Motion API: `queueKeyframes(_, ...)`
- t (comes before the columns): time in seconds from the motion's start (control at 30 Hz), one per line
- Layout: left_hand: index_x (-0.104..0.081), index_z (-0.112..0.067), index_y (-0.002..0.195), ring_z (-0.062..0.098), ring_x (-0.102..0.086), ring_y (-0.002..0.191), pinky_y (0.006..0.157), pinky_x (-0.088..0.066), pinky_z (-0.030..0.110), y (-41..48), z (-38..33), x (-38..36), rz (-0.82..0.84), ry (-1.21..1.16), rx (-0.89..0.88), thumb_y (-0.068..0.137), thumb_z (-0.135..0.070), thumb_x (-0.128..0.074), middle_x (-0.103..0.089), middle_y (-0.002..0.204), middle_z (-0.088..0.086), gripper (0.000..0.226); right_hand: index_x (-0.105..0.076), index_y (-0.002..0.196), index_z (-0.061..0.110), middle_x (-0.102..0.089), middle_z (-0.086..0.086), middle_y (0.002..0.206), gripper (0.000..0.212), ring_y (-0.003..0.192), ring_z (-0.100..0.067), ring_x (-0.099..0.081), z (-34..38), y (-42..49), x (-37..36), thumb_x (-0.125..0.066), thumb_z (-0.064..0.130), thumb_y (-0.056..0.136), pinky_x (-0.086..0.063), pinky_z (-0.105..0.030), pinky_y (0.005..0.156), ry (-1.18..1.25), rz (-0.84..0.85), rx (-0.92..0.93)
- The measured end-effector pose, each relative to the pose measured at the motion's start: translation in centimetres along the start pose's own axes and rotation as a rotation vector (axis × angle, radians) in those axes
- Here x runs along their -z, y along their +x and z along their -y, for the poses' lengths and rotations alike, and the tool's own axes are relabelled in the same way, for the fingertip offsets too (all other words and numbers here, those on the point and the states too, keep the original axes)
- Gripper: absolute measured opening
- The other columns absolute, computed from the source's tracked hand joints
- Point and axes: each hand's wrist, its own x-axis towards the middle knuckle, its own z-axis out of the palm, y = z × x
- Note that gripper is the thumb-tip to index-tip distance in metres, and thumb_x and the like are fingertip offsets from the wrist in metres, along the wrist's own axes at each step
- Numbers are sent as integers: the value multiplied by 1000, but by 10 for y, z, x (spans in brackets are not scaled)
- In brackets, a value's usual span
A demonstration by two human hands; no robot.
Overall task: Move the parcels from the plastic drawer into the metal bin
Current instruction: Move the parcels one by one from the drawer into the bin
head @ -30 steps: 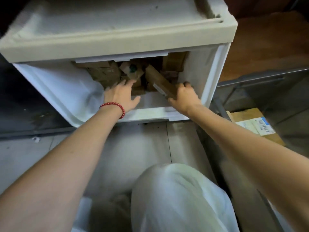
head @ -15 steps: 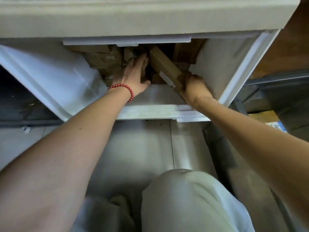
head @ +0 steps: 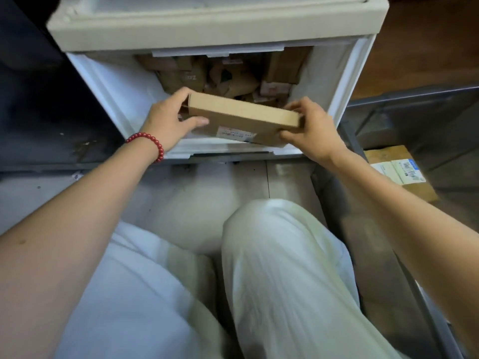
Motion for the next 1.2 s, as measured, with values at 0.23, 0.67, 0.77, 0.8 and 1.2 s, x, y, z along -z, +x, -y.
queueKeyframes(0.23, -40, -29, 117, 22, -59, 111, 93, -51, 45, -52, 2, 7, 6, -285, 256, 81, -39, -72, -62, 118, 6, 49, -43, 112, 30, -64, 5, 109, 49, 102, -15, -62, -12, -59, -16, -78, 33, 79, -52, -28, 79, 590, -119, -303)
queueKeyframes(0.67, -47, -23, 98, 6, -49, 99, 81, -36, 18, -61, -14, 7, -254, -134, 191, 81, -24, -72, -55, 108, -2, 30, -61, 97, 30, -60, -7, 121, 28, 92, -12, -68, -1, -90, -25, -79, 32, 75, -55, -42, 91, 703, -176, -367)
queueKeyframes(0.77, -61, -25, 93, -1, -52, 95, 76, -38, 10, -62, -16, 7, -223, -125, 242, 84, -26, -66, -62, 104, -11, 11, -66, 113, 16, -65, 4, 109, 35, 91, 0, -67, 6, -89, -23, -77, 23, 81, -53, -20, 88, 766, -82, -344)
queueKeyframes(0.8, -64, -27, 93, -2, -53, 95, 76, -39, 9, -62, -17, 6, -212, -136, 260, 84, -30, -66, -63, 102, -13, 10, -63, 119, 11, -63, 6, 109, 40, 85, 6, -66, 7, -89, -23, -76, 19, 82, -50, -9, 78, 781, -53, -330)
queueKeyframes(1.2, -54, -43, 110, 2, -60, 106, 77, -56, 27, -64, -22, 6, 13, -426, 210, 69, -65, -70, -66, 112, -7, 49, -38, 134, 31, -57, 7, 123, 63, 106, -4, -59, -6, -89, -17, -73, 40, 83, -49, -32, 98, 573, -145, -299)
